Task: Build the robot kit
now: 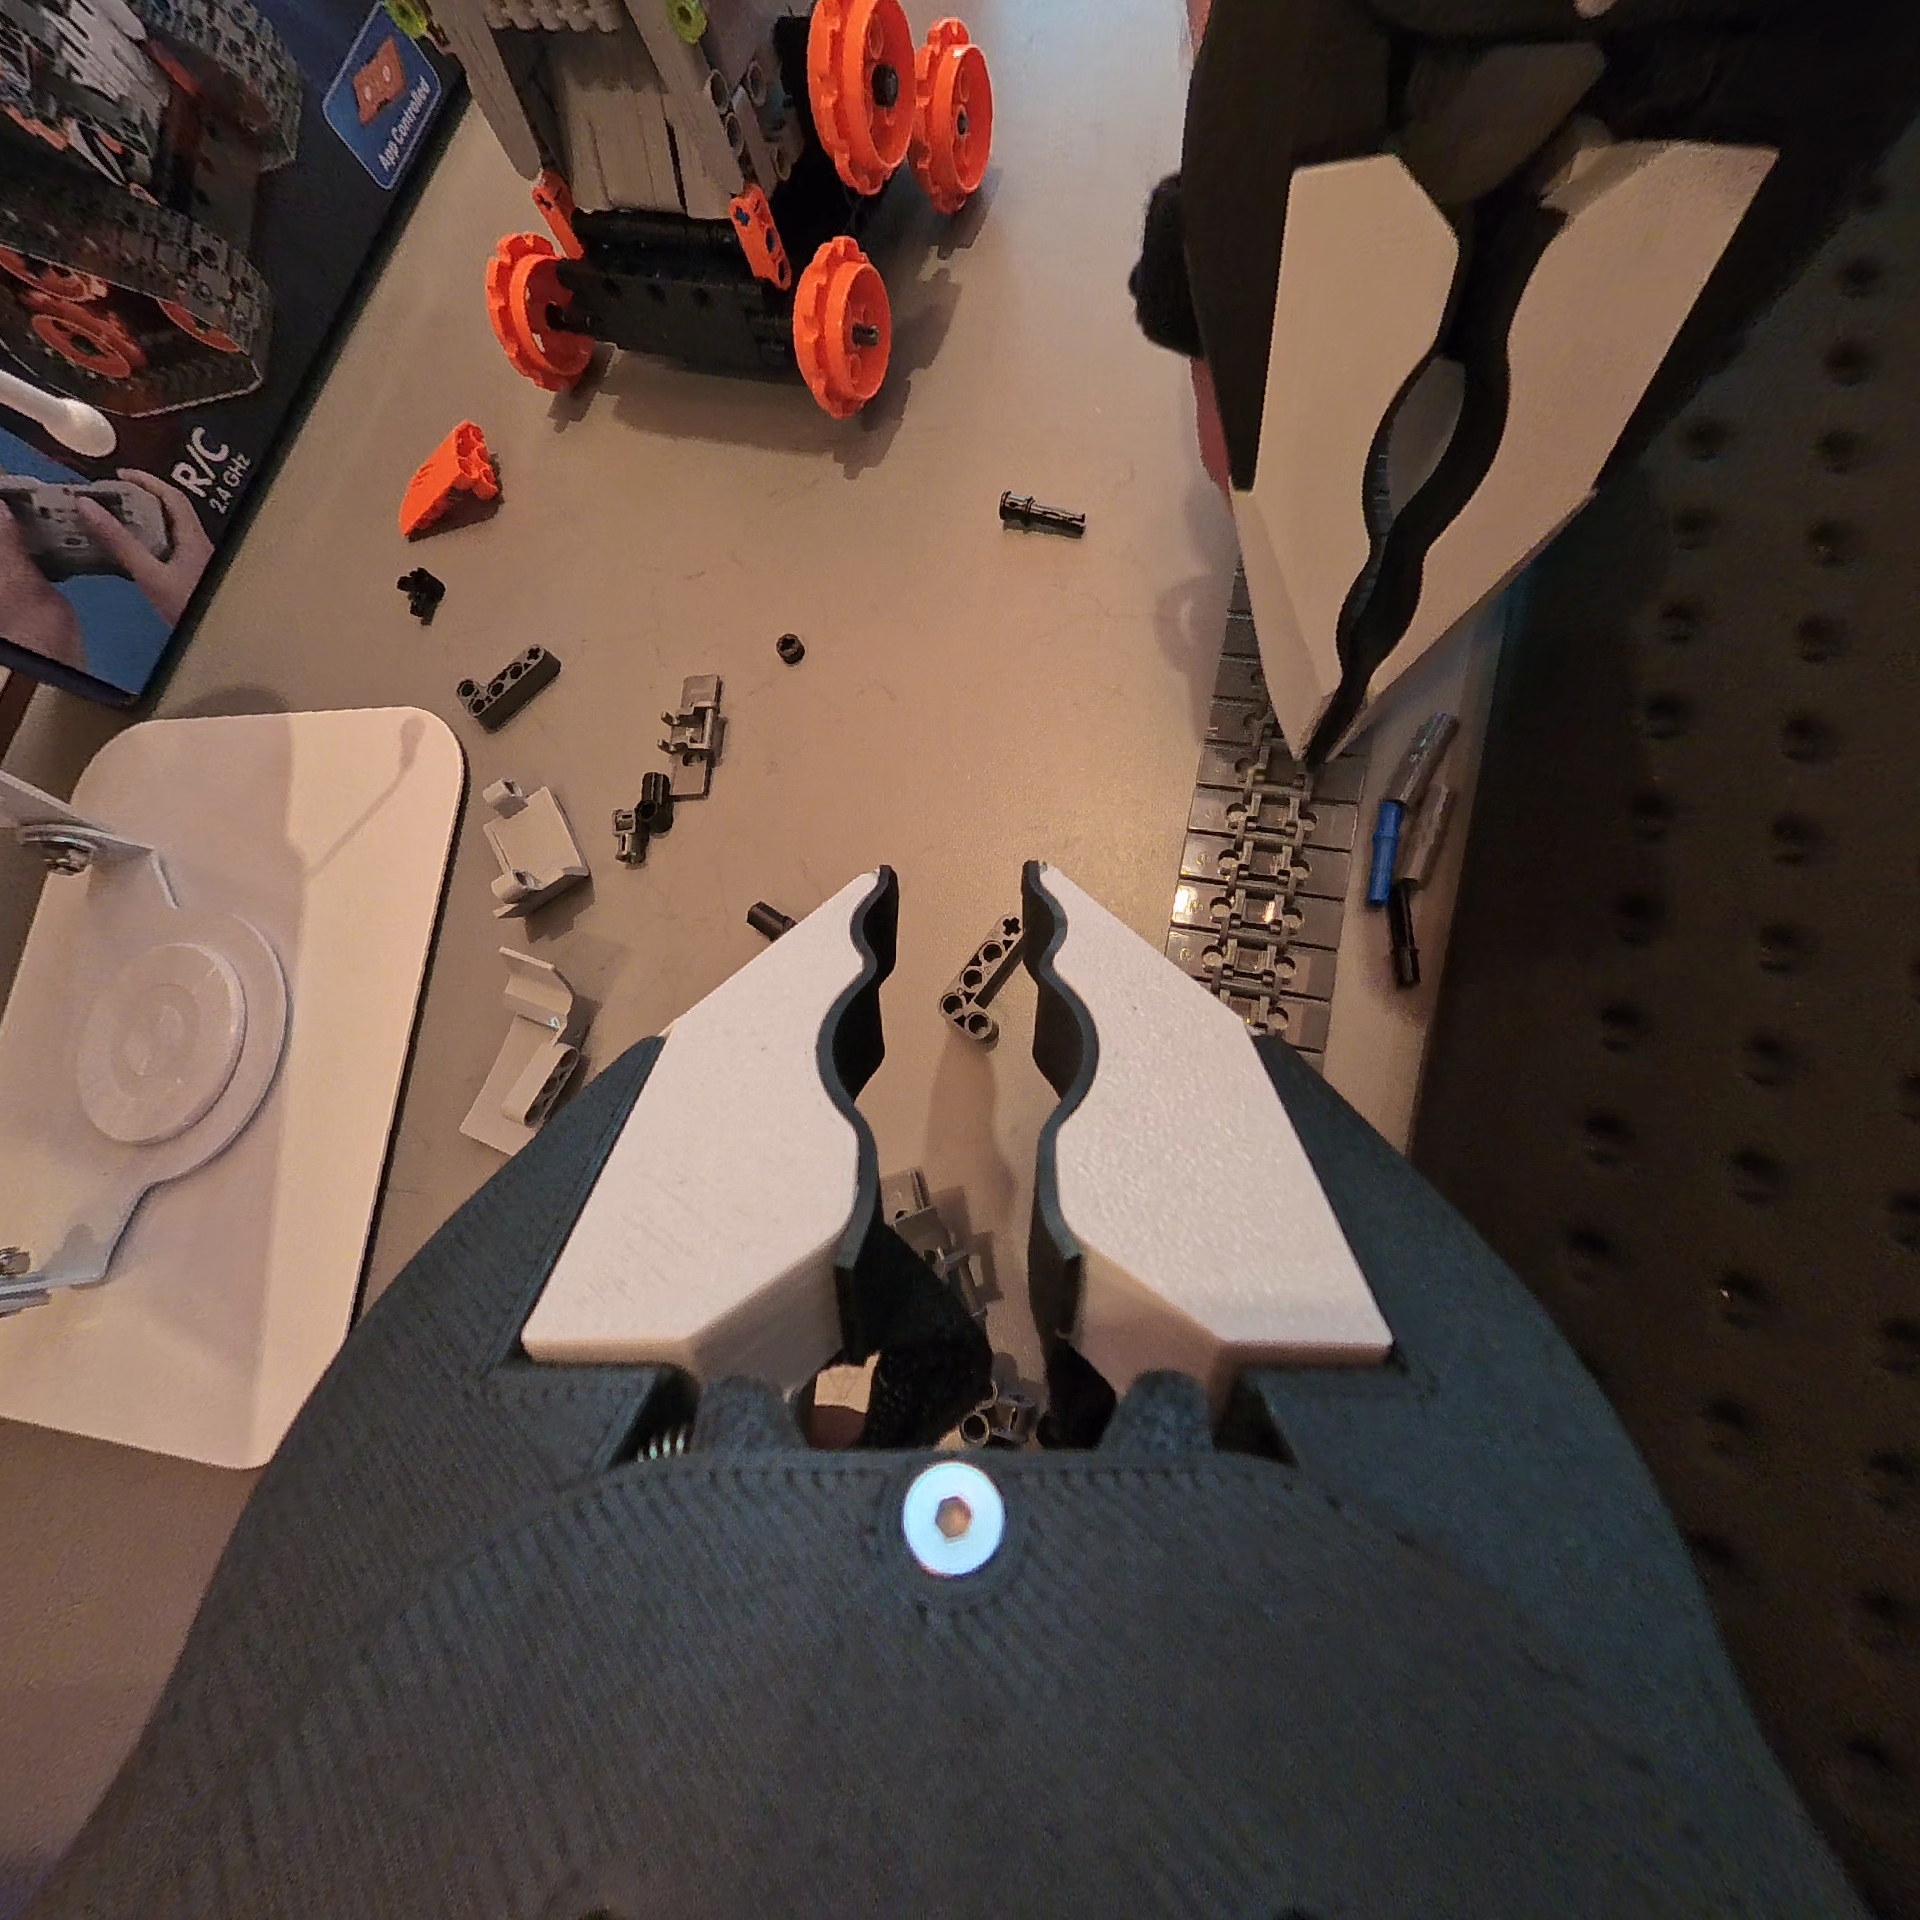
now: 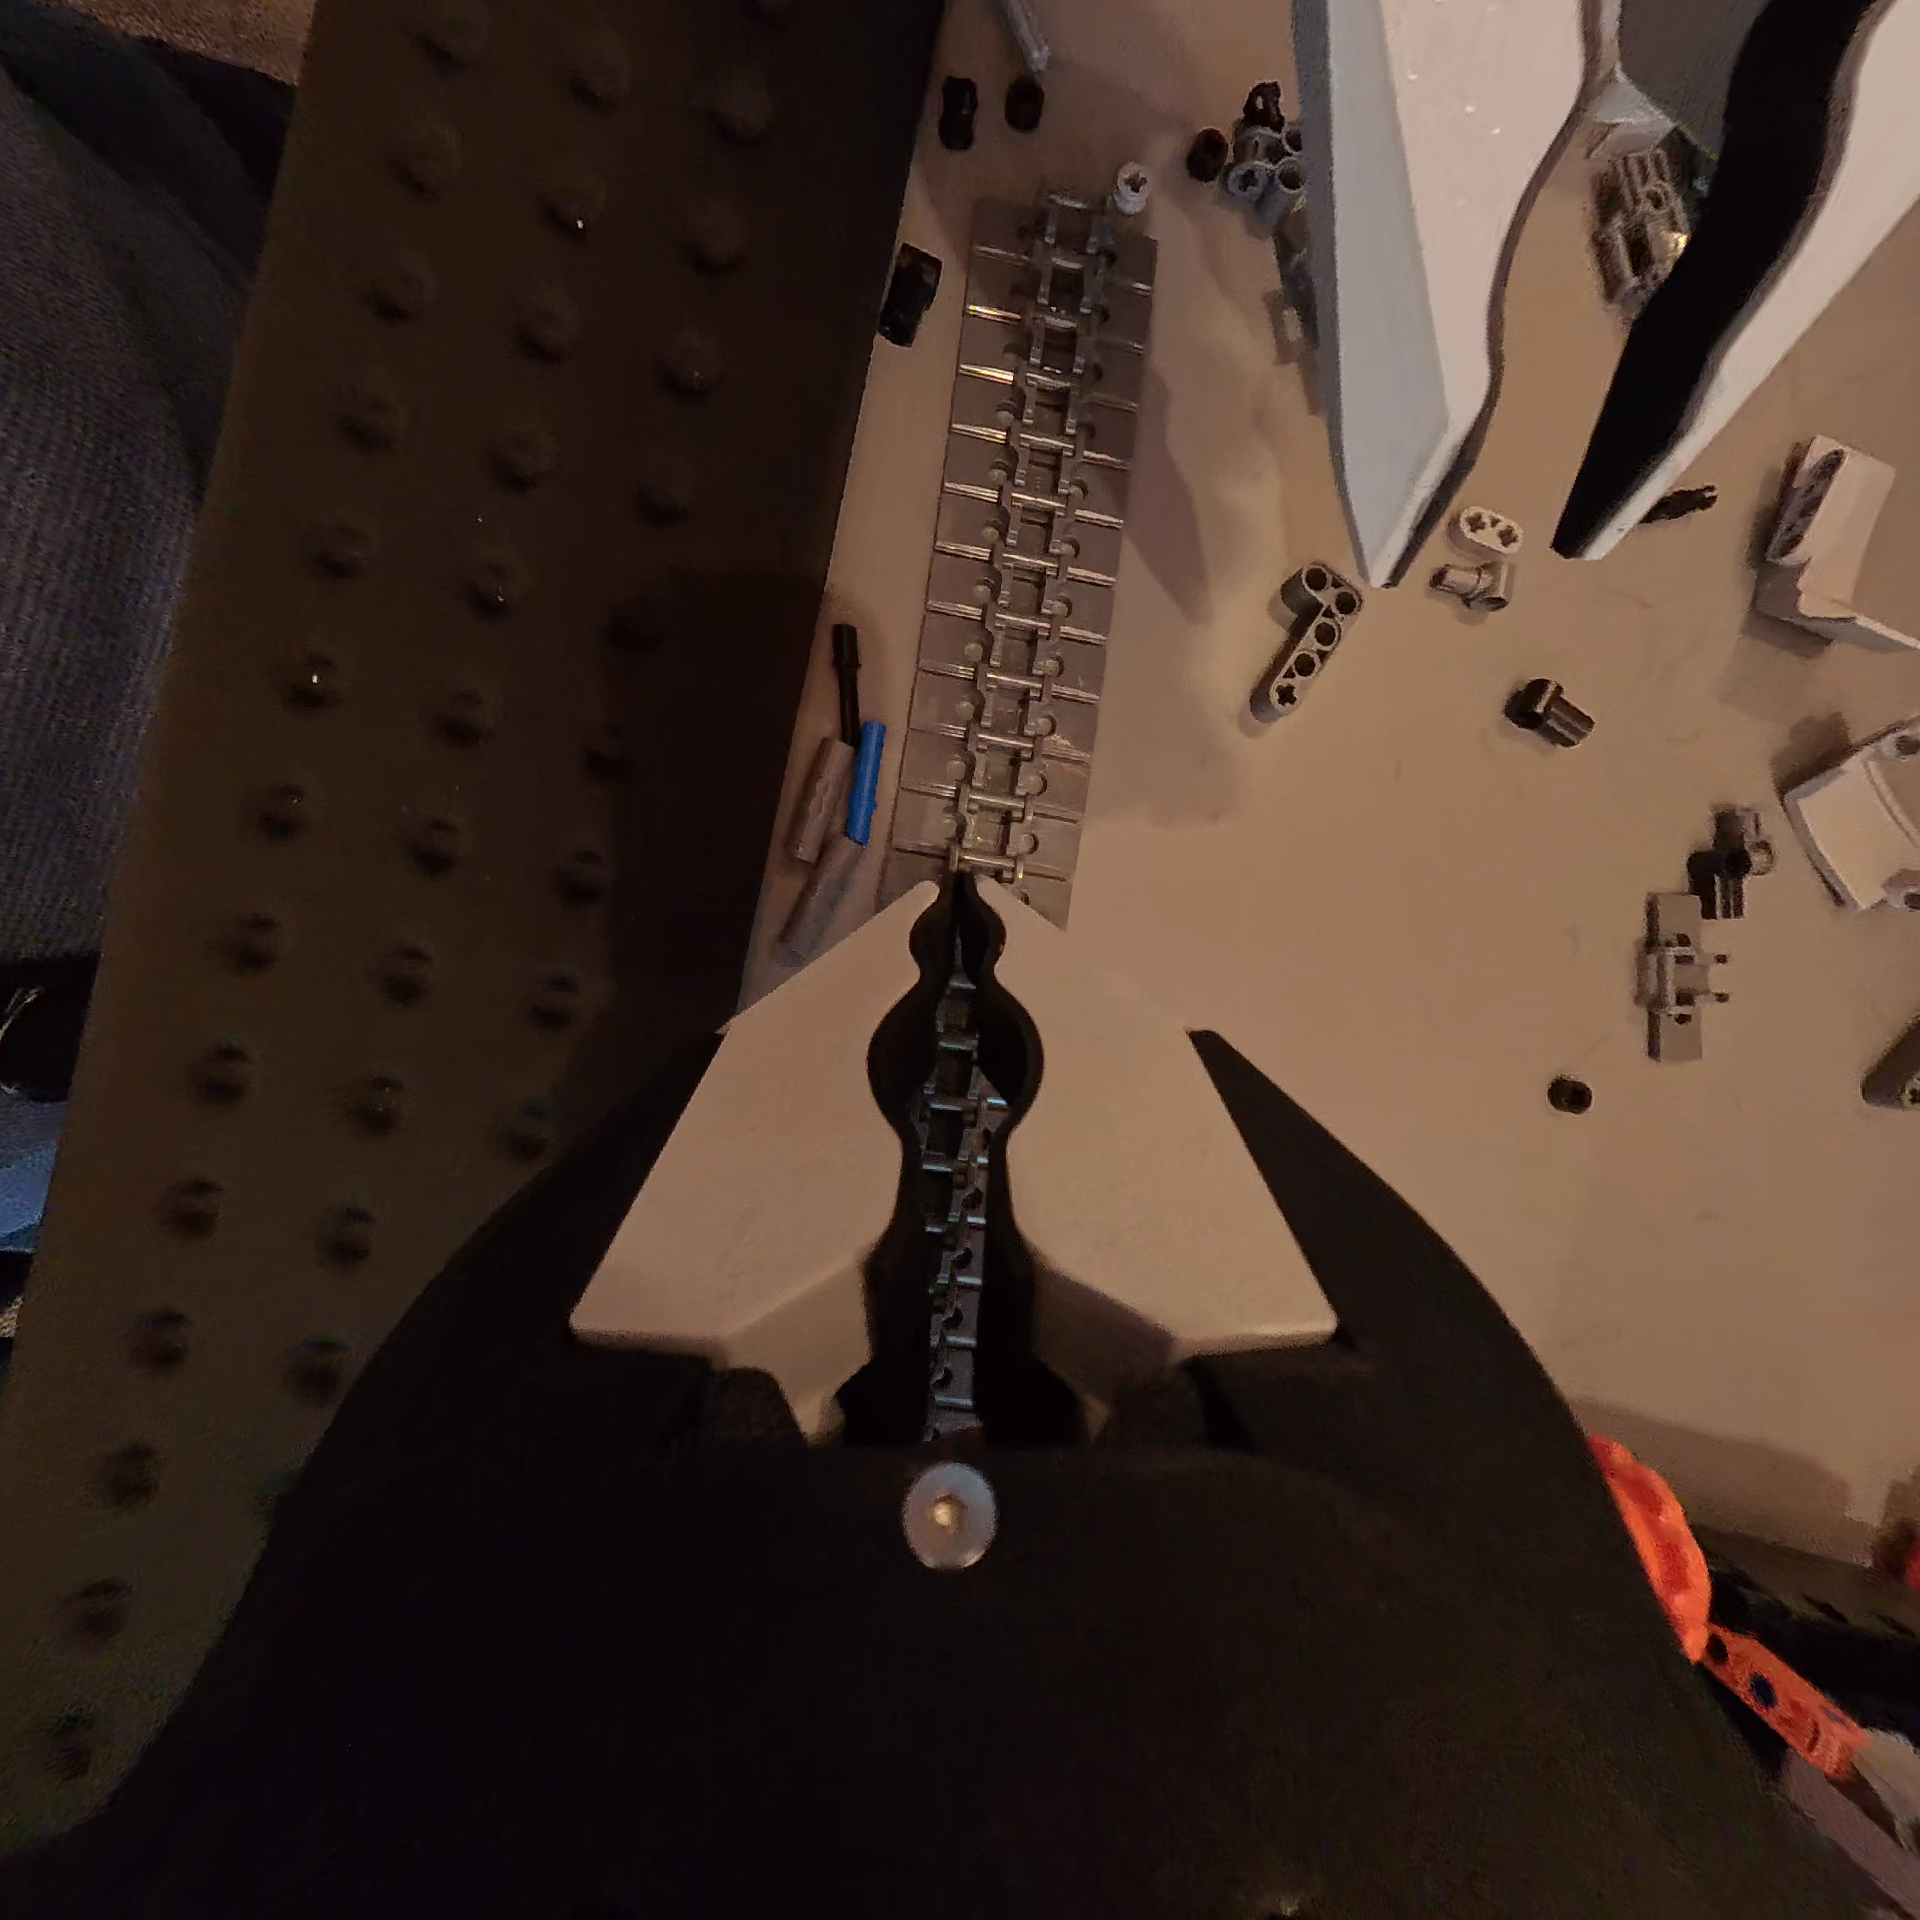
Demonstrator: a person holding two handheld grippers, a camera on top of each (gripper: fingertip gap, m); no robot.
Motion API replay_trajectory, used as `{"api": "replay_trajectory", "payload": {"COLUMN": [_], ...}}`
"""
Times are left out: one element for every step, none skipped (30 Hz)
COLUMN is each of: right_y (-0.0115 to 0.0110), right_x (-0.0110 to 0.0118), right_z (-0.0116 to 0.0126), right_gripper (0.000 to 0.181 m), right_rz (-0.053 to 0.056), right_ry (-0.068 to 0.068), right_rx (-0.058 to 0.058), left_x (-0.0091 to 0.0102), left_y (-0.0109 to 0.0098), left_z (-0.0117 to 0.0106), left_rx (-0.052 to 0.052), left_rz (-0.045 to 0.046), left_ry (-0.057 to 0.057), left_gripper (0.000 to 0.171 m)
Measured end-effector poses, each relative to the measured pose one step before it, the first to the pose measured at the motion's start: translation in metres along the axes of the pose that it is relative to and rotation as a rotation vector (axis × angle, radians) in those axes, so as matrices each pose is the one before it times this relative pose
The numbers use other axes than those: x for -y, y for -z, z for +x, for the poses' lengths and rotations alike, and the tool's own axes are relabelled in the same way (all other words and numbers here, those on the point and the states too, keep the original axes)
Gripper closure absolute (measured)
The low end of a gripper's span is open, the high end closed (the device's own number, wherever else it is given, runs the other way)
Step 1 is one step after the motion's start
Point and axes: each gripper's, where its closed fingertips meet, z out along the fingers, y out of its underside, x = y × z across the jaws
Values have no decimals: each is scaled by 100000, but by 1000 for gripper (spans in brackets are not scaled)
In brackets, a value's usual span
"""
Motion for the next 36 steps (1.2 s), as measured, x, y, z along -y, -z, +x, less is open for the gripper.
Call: {"api": "replay_trajectory", "payload": {"right_y": [-206, -102, 5, 41, 48, 42, 33, -14, -45, -84, -105, -154, -176, -164, -66, 25, 63, 92, 66, 15, -34, -90, -148, -150, -167, -211, -178, -32, 88, 96, 90, 37, -38, -104, -134, -198], "right_x": [-42, 12, 14, -19, 43, 172, 246, 219, 170, 166, 106, 8, -92, -64, -25, -13, 49, 190, 253, 224, 247, 230, 131, 114, 48, -121, -215, -54, 42, 133, 258, 297, 287, 261, 216, 102], "right_z": [13, 7, -13, 19, 72, 103, 46, 12, 69, 88, 8, -44, -1, -38, -99, 15, 152, 96, 6, 15, 48, -36, -38, 70, 33, -91, -7, 66, 98, 109, 106, 61, 21, 45, 25, -67], "right_gripper": [181, 181, 181, 181, 181, 181, 181, 181, 181, 181, 181, 181, 181, 181, 181, 181, 181, 181, 181, 181, 181, 181, 181, 181, 181, 181, 181, 181, 181, 181, 181, 181, 181, 181, 181, 181], "right_rz": [-545, 11, -12, -370, -28, 583, 810, 570, 297, 256, 30, -482, -804, -514, -211, -292, -131, 645, 869, 546, 534, 422, -56, -22, -52, -615, -749, 322, 706, 813, 1095, 972, 792, 609, 448, -65], "right_ry": [100, -189, -260, 187, 266, 9, -60, 175, 434, 312, 106, 262, 378, 53, -282, 130, 428, 55, -53, 447, 704, 450, 392, 398, -55, -206, -313, -980, -652, 20, -104, 47, 494, 525, 242, -52], "right_rx": [137, 273, 401, -41, -562, -586, -150, 108, -312, -358, 358, 537, 179, 346, 801, 25, -901, -489, 149, -86, -349, 247, 329, -354, 105, 876, 375, 78, -137, -543, -516, -236, -164, -221, 19, 671], "left_x": [25, 16, 20, 15, 23, 5, -8, -6, 17, 8, 11, 9, 10, 20, -2, 1, 4, 1, -18, -27, -13, 18, 37, 22, 9, 6, -7, -14, -45, -8, 74, 98, 73, -5, -37, -11], "left_y": [32, 41, 34, 25, 27, 6, -10, 9, 6, 12, 11, 24, 23, 14, 5, 14, 8, 12, 19, 12, 38, 56, 61, 55, 61, 64, 71, 64, 67, 77, 115, 109, 116, 82, 61, 52], "left_z": [-2, -4, -4, -1, -8, -22, -8, 12, 17, 4, 3, -9, -6, -4, 0, -20, -22, -28, -52, -68, -97, -47, -32, -73, -88, -82, -102, -168, -258, -256, -262, -228, -271, -321, -237, -144], "left_rx": [63, 89, 75, 10, 22, 67, 41, -47, -29, 34, 39, 46, 34, 23, 10, 128, 43, 45, 131, 237, 261, 67, 54, 335, 439, 355, 398, 797, 1210, 1060, 916, 802, 1150, 1515, 1137, 610], "left_rz": [157, 139, 122, 151, 114, 0, -57, -12, 37, 41, 61, 62, 70, 92, 35, 3, 60, 107, -13, -11, 83, 250, 299, 190, 102, 142, 125, -1, -205, -18, 440, 629, 455, 59, -65, 87], "left_ry": [6, 5, 1, 15, -5, -12, -53, -73, -59, 0, 5, 2, 14, 34, 1, -11, 60, 100, 76, 154, 284, 222, 180, 127, 124, 175, 250, 272, 379, 486, 760, 889, 680, 509, 268, 284], "left_gripper": [148, 148, 148, 148, 148, 148, 148, 148, 148, 148, 148, 148, 148, 148, 148, 148, 148, 148, 148, 148, 148, 149, 149, 149, 149, 149, 149, 149, 150, 151, 151, 152, 152, 152, 152, 152]}}
